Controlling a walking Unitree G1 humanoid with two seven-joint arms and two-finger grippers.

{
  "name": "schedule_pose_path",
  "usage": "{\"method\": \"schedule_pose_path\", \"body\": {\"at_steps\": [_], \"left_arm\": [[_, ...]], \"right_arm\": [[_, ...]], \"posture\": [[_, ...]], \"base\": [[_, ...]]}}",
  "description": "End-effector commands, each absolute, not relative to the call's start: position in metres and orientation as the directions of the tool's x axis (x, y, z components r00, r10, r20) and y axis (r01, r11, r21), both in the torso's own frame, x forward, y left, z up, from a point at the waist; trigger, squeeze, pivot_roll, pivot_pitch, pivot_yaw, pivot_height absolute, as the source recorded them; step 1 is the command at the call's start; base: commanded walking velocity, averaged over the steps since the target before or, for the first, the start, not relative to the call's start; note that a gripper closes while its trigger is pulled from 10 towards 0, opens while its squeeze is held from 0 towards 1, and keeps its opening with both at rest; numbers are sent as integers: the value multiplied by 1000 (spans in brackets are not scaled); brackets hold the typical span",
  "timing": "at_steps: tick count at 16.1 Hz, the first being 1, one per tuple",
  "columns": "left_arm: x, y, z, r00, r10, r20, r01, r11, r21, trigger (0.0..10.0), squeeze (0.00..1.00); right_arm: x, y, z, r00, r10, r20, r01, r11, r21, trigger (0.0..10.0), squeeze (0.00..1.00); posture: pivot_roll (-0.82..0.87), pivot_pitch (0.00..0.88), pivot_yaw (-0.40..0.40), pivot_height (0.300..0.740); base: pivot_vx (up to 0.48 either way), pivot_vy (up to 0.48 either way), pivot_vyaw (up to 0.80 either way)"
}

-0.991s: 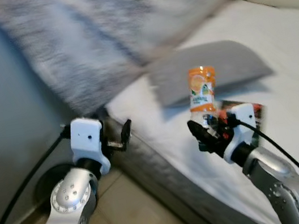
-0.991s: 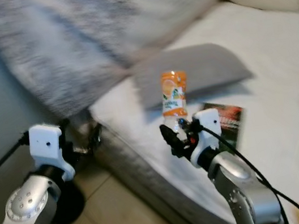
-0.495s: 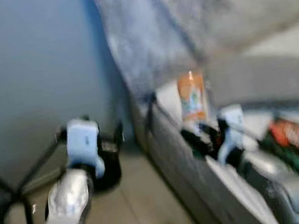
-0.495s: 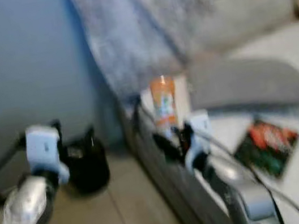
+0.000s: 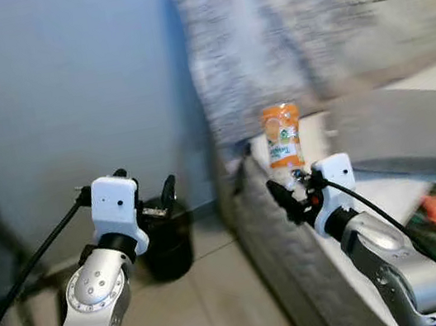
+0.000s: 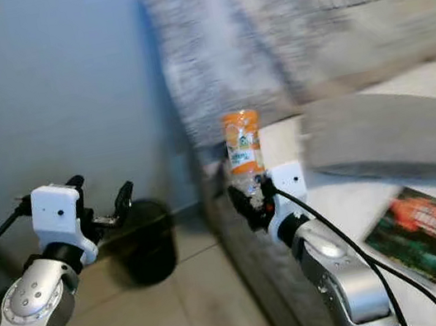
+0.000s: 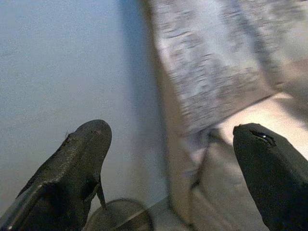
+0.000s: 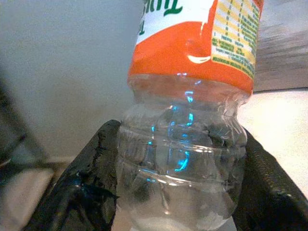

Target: Clean up the room

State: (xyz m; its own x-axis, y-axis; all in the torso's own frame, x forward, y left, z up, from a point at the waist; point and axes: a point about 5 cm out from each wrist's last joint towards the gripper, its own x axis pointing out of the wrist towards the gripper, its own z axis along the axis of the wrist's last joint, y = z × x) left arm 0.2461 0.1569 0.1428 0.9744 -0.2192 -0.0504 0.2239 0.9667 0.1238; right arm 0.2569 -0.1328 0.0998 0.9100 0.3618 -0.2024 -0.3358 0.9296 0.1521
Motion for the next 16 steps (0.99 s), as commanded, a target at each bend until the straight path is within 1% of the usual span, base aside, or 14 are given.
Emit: {"method": "schedule_pose_path", "body": {"at_steps": [1,2,3,5,7,8,10,13,16], "left_arm": [[247,150,144,967,-251,-47,255,961,109,10000,0],[248,150,144,966,-253,-47,257,961,105,10000,0],[248,149,144,966,-254,-47,258,961,104,10000,0],[248,150,145,966,-254,-45,257,961,101,10000,0],[248,150,145,967,-251,-43,254,962,99,10000,0],[249,150,145,967,-251,-42,254,962,100,10000,0],[249,150,146,967,-252,-42,255,962,101,10000,0],[249,150,146,965,-258,-43,261,960,102,10000,0],[249,148,145,963,-266,-45,269,958,101,10000,0]], "right_arm": [[259,-145,99,938,281,-201,-262,958,113,10000,0],[259,-142,100,928,330,-174,-307,940,148,10000,0],[258,-141,99,921,336,-197,-317,941,123,10000,0],[256,-137,99,904,383,-188,-346,916,200,10000,0],[253,-133,99,889,420,-182,-389,903,185,10000,0],[252,-130,99,872,452,-186,-424,889,172,10000,0],[251,-126,100,859,479,-180,-450,875,180,10000,0],[252,-125,100,857,484,-177,-453,871,187,10000,0],[254,-131,98,868,463,-180,-427,880,208,10000,0]], "posture": [[17,25,-10,740],[16,26,-9,740],[16,28,-9,740],[19,28,-11,740],[21,28,-14,740],[21,28,-15,740],[20,29,-13,740],[21,31,-7,740],[22,33,-5,740]], "base": [[326,0,0],[334,0,0],[330,0,0],[334,0,0],[332,0,0],[334,0,800],[332,0,800],[335,0,800],[334,0,0]]}}
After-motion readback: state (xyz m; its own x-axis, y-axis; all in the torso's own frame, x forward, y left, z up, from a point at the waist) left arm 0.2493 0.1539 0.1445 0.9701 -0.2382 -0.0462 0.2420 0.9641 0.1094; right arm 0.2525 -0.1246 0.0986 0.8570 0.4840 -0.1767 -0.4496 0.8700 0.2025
